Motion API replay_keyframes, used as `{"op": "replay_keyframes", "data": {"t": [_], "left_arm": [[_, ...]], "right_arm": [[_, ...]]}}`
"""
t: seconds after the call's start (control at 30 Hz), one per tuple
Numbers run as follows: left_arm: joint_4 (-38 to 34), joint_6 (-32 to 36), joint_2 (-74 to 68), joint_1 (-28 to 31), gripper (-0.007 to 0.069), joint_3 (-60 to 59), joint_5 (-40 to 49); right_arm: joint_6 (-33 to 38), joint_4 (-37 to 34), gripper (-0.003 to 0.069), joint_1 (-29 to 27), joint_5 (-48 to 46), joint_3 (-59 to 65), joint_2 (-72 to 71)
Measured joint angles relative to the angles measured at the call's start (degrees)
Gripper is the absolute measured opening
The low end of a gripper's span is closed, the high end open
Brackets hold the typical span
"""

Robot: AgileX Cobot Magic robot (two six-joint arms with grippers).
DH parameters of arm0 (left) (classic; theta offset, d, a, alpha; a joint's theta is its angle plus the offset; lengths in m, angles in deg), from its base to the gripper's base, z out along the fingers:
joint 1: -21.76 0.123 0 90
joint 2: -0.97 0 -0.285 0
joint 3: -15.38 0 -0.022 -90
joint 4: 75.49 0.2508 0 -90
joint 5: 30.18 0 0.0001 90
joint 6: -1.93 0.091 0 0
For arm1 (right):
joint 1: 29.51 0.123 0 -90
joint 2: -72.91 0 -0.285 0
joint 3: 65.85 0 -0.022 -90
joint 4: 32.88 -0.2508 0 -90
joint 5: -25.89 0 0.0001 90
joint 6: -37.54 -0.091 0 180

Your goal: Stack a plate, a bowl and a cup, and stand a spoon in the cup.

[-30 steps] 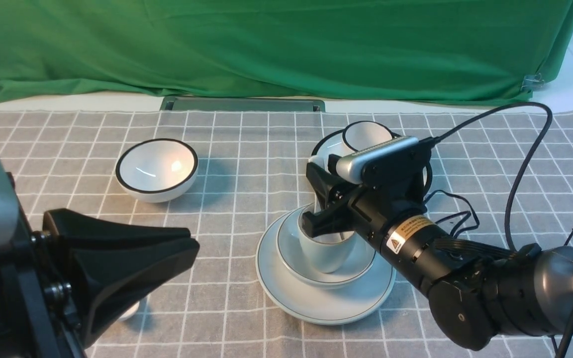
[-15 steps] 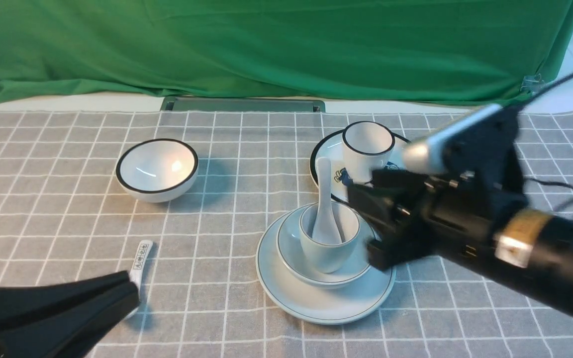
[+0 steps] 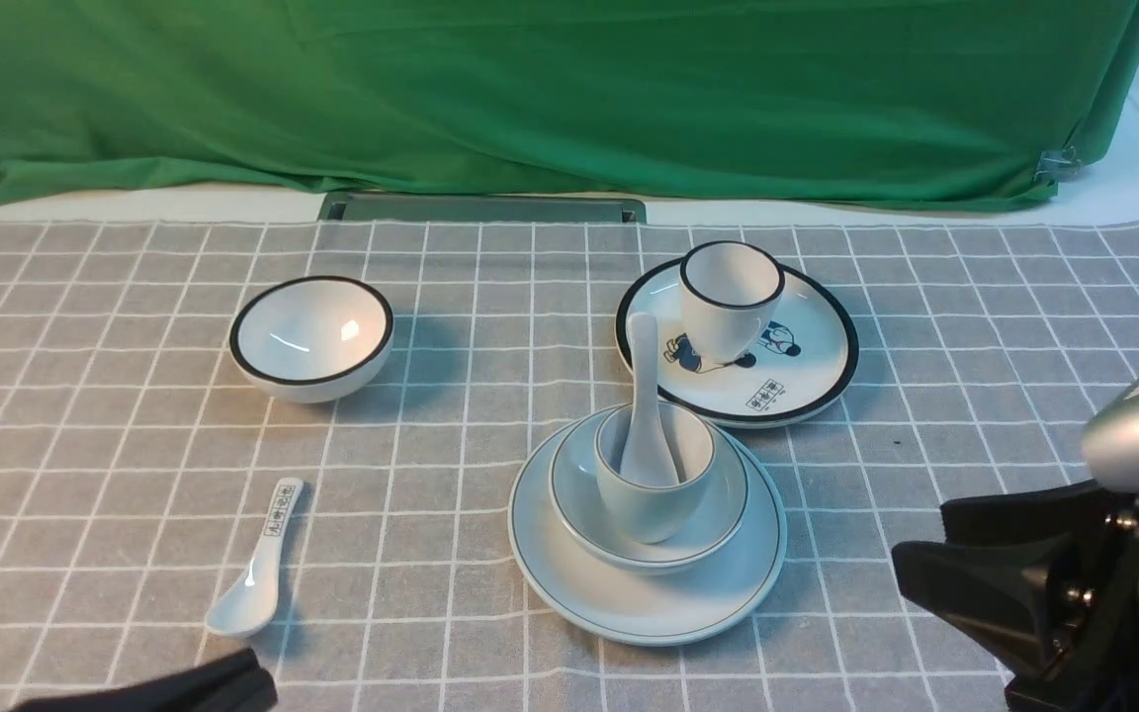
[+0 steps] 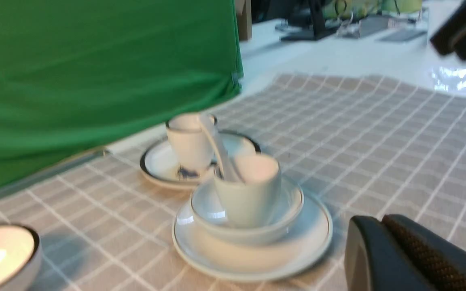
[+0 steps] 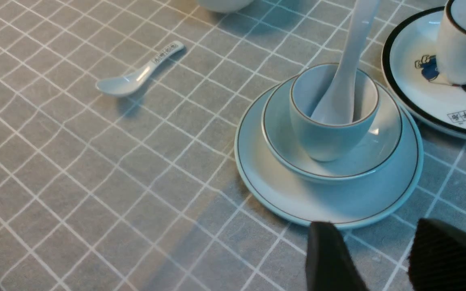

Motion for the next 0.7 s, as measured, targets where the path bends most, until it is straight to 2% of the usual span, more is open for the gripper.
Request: {"op": "replay_keyframes", "data": {"t": [0.27, 0.3, 0.37, 0.43, 0.5, 0.53, 0.57, 0.63, 0.7], "left_arm": [[0.0, -0.2, 0.0, 0.0, 0.0013, -4.4, 0.0], [0.0, -0.2, 0.0, 0.0, 0.0013, -4.9, 0.3], [0.0, -0.2, 0.0, 0.0, 0.0013, -5.3, 0.5], [0.0, -0.2, 0.0, 0.0, 0.0013, -5.3, 0.5], [0.0, -0.2, 0.0, 0.0, 0.0013, -5.3, 0.4], [0.0, -0.2, 0.0, 0.0, 0.0013, -5.3, 0.5], [0.0, -0.2, 0.0, 0.0, 0.0013, -5.3, 0.7], [0.0, -0.2, 0.0, 0.0, 0.0013, -5.3, 1.1], [0.0, -0.2, 0.0, 0.0, 0.0013, -5.3, 1.7]], "right_arm": [[-0.2, 1.4, 0.0321, 0.0, 0.3, 0.0, -0.1], [-0.2, 2.8, 0.0310, -0.1, 0.5, 0.0, -0.5], [-0.2, 3.8, 0.0230, -1.7, -0.1, 0.1, -1.8], [0.5, 2.6, 0.0101, -5.9, -1.4, 1.4, -4.7], [2.5, 2.2, 0.0044, -12.0, -2.0, 4.5, -9.0], [3.5, 2.2, 0.0031, -14.0, -2.0, 6.4, -10.6], [4.8, 2.1, 0.0020, -18.4, -1.4, 9.9, -14.6], [6.2, 2.2, 0.0017, -21.9, 0.1, 14.4, -18.5], [8.0, 2.2, 0.0016, -27.8, 4.1, 22.4, -26.8]]}}
